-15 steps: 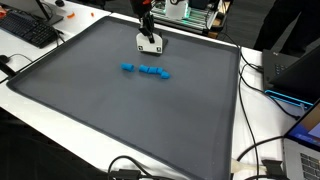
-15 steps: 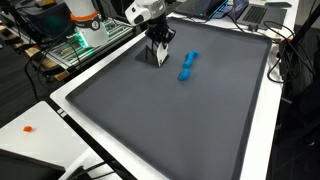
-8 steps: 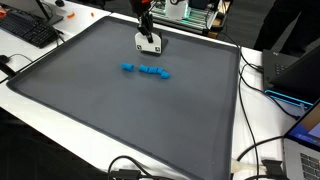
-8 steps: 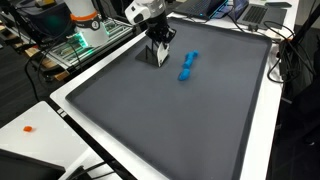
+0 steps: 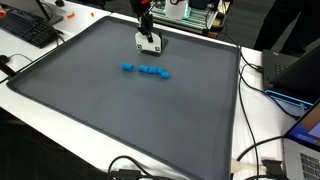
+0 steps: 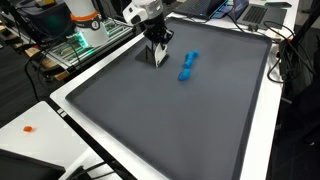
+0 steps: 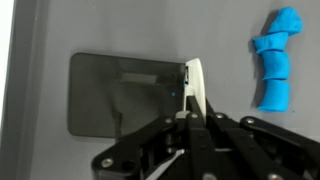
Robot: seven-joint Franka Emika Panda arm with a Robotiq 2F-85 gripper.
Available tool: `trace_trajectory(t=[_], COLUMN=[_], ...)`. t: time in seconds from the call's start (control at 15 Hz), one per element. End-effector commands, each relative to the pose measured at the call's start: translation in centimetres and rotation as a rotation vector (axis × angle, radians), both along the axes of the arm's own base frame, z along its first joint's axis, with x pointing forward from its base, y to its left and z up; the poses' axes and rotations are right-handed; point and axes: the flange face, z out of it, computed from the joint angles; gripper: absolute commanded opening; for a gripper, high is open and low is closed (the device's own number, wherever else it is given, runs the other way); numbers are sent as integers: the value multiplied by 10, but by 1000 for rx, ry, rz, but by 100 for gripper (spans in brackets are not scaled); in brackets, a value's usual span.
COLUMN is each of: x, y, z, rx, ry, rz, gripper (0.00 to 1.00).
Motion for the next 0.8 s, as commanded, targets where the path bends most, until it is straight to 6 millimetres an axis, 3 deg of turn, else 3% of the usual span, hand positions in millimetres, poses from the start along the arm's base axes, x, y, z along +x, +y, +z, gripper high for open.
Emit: trace_trajectory(t=[0.0, 0.73], x=[-6, -6], y=[0, 1], z=[-1, -11], rx=[20, 40], ry=[-5, -1], rz=[-29, -63], gripper=[1, 1])
